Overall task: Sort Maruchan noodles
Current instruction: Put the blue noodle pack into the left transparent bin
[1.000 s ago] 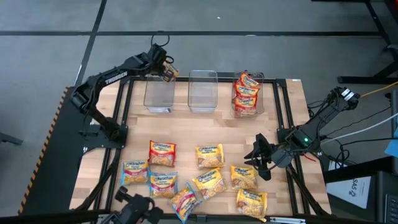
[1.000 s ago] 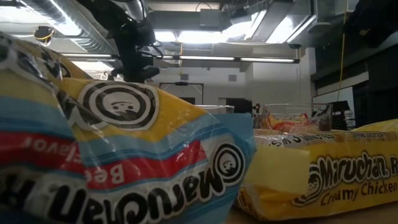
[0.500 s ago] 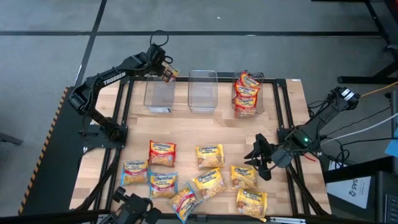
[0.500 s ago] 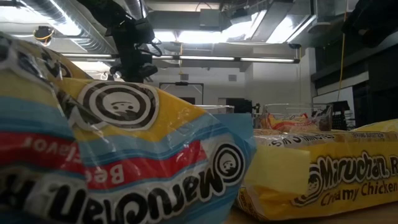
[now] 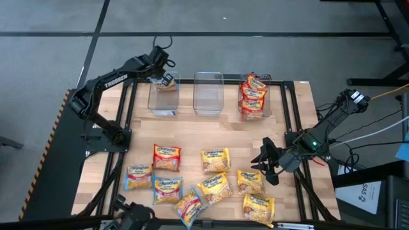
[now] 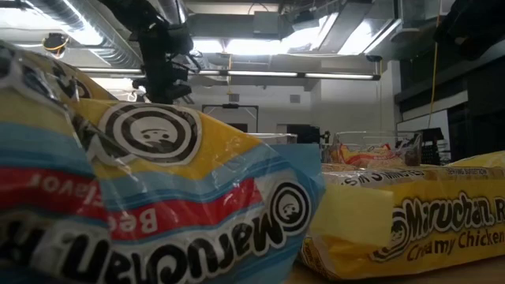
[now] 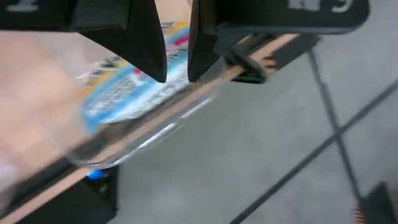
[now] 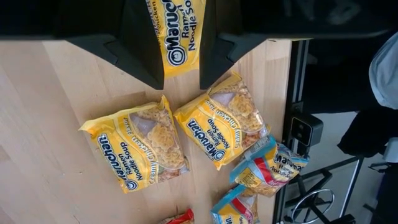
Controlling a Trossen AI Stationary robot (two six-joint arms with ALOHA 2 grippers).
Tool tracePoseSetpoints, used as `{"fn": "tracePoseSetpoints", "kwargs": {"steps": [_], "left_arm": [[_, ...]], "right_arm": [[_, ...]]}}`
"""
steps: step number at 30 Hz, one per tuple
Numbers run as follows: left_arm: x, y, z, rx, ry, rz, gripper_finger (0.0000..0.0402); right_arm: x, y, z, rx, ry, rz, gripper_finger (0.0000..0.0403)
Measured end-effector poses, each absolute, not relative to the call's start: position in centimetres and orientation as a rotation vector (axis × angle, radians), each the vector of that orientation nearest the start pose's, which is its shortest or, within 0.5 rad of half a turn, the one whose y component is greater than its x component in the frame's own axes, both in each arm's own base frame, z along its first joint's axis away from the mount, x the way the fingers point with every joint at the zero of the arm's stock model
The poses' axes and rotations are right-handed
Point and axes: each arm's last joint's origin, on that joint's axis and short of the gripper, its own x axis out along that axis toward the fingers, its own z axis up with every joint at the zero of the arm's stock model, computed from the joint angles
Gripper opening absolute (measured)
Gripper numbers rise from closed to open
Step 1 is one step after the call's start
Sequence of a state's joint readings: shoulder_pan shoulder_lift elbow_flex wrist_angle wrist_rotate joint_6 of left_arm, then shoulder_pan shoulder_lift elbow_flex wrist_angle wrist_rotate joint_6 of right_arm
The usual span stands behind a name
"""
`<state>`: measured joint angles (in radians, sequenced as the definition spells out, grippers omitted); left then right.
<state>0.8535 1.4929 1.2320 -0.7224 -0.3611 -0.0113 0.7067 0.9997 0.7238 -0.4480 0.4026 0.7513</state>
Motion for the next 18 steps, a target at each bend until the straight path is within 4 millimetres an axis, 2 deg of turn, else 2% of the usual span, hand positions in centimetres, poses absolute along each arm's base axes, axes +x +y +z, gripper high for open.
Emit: {"fn": "tracePoseSetpoints", "kwargs": {"steps": [3,6,8,11,13,18], "left_arm": [[19.7,22.3,29.4,-0.392,0.895,0.995,0.0060],[20.1,19.8,30.6,-0.606,0.816,0.738,0.0060],[20.3,17.6,30.9,-0.737,0.846,0.542,0.0060],[20.4,13.8,31.1,-0.817,0.994,0.346,0.0060],[20.3,11.1,31.0,-0.819,1.127,0.309,0.0060],[19.6,5.4,30.9,-0.726,1.426,0.424,0.0060]], "right_arm": [[16.0,12.1,25.4,0.333,0.673,0.030,0.0106],[16.0,12.0,25.4,0.327,0.666,0.014,0.0106],[16.0,12.0,25.4,0.327,0.665,0.014,0.0106],[16.0,12.0,25.4,0.326,0.666,0.014,0.0106],[16.0,12.0,25.4,0.326,0.666,0.014,0.0106],[16.0,12.0,25.4,0.326,0.666,0.014,0.0106]]}}
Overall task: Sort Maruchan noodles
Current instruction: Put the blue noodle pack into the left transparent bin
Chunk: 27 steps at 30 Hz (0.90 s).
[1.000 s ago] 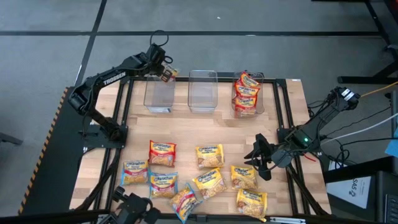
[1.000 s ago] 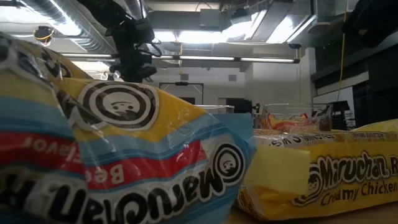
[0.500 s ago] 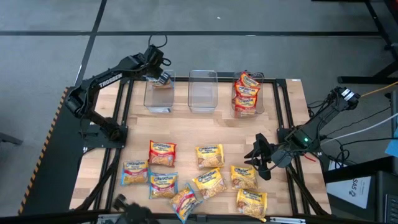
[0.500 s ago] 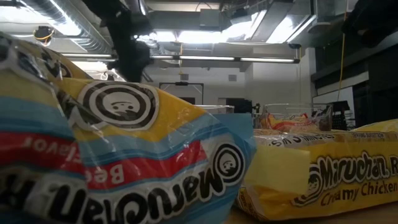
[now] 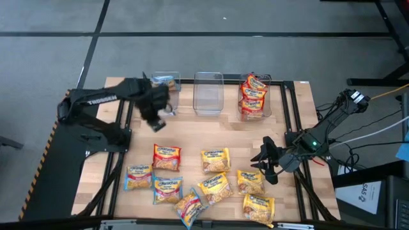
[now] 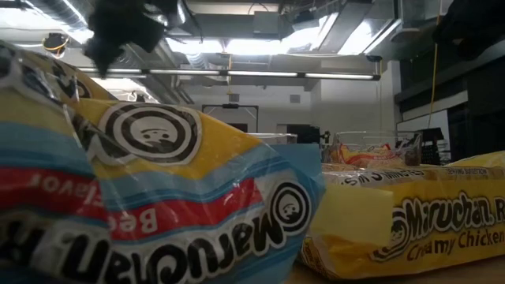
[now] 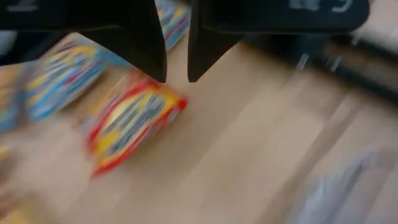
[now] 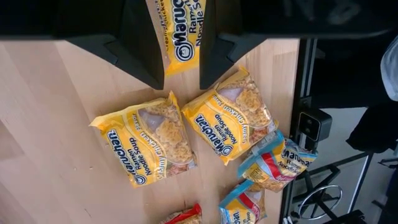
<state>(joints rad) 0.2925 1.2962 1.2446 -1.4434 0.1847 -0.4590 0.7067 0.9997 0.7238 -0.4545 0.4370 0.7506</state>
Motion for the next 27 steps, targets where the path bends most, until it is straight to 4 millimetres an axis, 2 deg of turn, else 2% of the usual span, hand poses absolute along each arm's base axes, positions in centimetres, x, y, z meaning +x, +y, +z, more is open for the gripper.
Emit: {"fn": "tracePoseSetpoints", "kwargs": {"steps": [3,6,9,15,18,22,27], "left_arm": [[19.4,2.3,30.9,-0.657,1.512,0.492,0.0060],[19.4,-0.4,30.5,-0.595,1.546,0.488,0.0060],[19.0,-2.8,28.7,-0.545,1.609,0.476,0.0060],[17.0,-6.3,23.8,-0.612,1.793,0.475,0.0060],[17.1,-7.9,22.0,-0.668,1.769,0.372,0.0060],[17.9,-9.8,21.1,-0.732,1.669,0.227,0.0060],[18.1,-10.8,20.9,-0.642,1.539,0.240,0.0060]], "right_arm": [[16.0,12.0,25.4,0.326,0.666,0.014,0.0106],[16.0,12.0,25.4,0.328,0.664,0.014,0.0106],[16.0,12.0,25.4,0.329,0.664,0.013,0.0106],[16.0,12.0,25.4,0.329,0.664,0.014,0.0106],[16.0,12.0,25.4,0.330,0.665,0.015,0.0106],[16.0,12.0,25.4,0.329,0.665,0.015,0.0106],[16.0,12.0,25.4,0.330,0.665,0.016,0.0106]]}}
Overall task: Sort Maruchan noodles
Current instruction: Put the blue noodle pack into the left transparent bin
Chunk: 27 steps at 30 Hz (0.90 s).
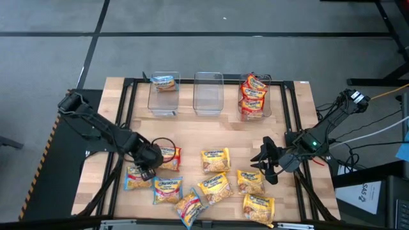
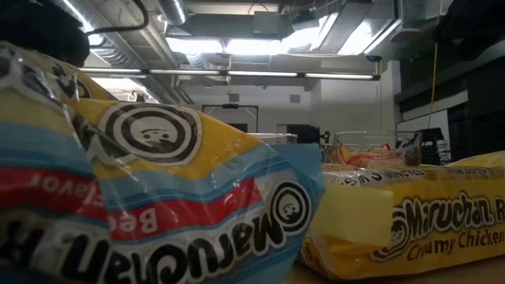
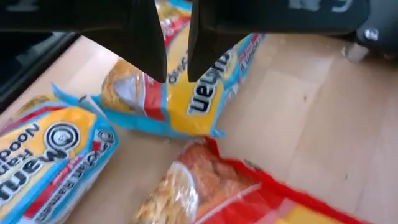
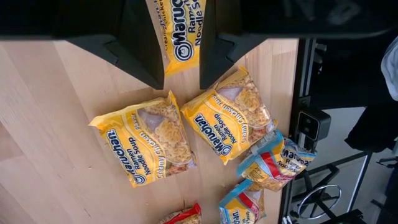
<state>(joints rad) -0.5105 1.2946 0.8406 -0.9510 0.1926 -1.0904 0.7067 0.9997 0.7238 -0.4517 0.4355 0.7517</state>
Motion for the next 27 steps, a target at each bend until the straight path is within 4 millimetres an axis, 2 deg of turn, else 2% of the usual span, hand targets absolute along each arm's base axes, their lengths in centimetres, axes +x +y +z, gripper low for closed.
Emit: {"fn": "tracePoseSetpoints", "kwargs": {"steps": [15,21,27], "left_arm": [[18.7,-12.2,18.7,-0.593,1.619,0.280,0.0060],[18.3,-12.1,16.9,-0.576,1.669,0.325,0.0060],[17.8,-11.9,15.4,-0.606,1.714,0.300,0.0060]], "right_arm": [[16.0,12.0,25.4,0.330,0.666,0.017,0.0106],[16.0,12.0,25.4,0.331,0.667,0.018,0.0106],[16.0,12.0,25.4,0.332,0.670,0.022,0.0106]]}}
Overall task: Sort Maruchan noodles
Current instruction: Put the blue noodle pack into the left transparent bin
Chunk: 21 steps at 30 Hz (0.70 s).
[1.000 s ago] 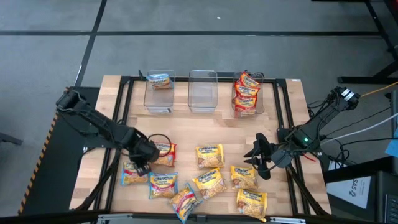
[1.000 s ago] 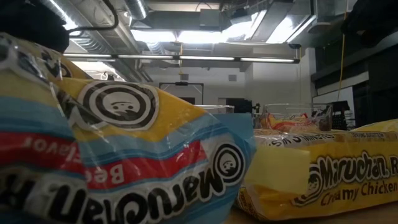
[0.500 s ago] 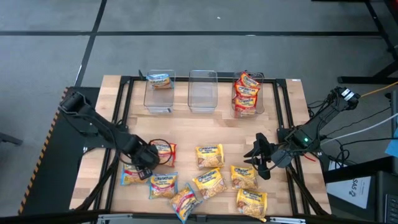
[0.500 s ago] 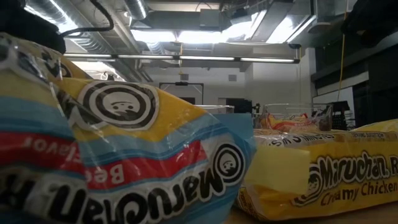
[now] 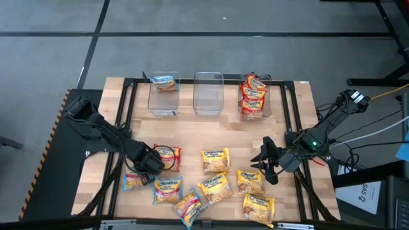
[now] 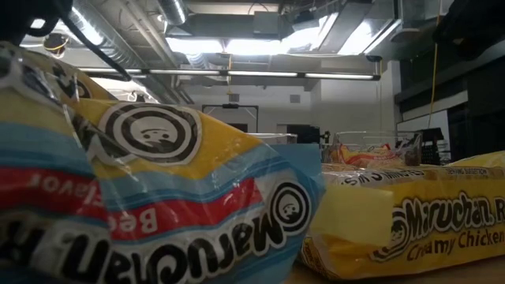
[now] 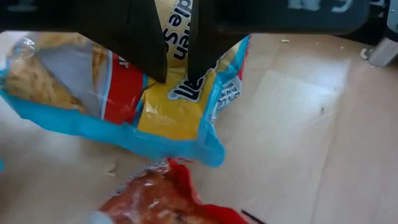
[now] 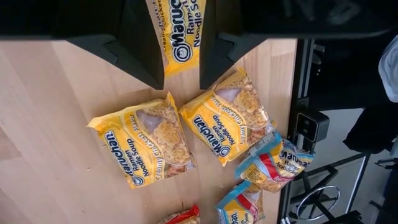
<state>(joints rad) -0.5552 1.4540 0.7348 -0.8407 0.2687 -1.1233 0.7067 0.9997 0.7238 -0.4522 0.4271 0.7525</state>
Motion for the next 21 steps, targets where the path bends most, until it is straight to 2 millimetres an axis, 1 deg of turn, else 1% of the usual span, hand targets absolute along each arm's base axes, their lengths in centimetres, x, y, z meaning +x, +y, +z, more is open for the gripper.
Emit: {"fn": "tracePoseSetpoints", "kwargs": {"steps": [4,9,16,21], "left_arm": [[17.7,-11.9,15.3,-0.600,1.717,0.310,0.0053],[18.0,-12.0,15.7,-0.622,1.703,0.325,0.0007],[18.9,-12.6,17.4,-0.619,1.668,0.294,0.0001],[19.0,-12.5,18.8,-0.578,1.701,0.334,0.0001]], "right_arm": [[16.0,12.1,25.4,0.332,0.672,0.024,0.0106],[15.9,12.0,25.3,0.326,0.679,0.021,0.0106],[15.8,11.9,25.2,0.309,0.687,0.004,0.0106],[15.8,11.9,25.2,0.310,0.686,0.004,0.0106]]}}
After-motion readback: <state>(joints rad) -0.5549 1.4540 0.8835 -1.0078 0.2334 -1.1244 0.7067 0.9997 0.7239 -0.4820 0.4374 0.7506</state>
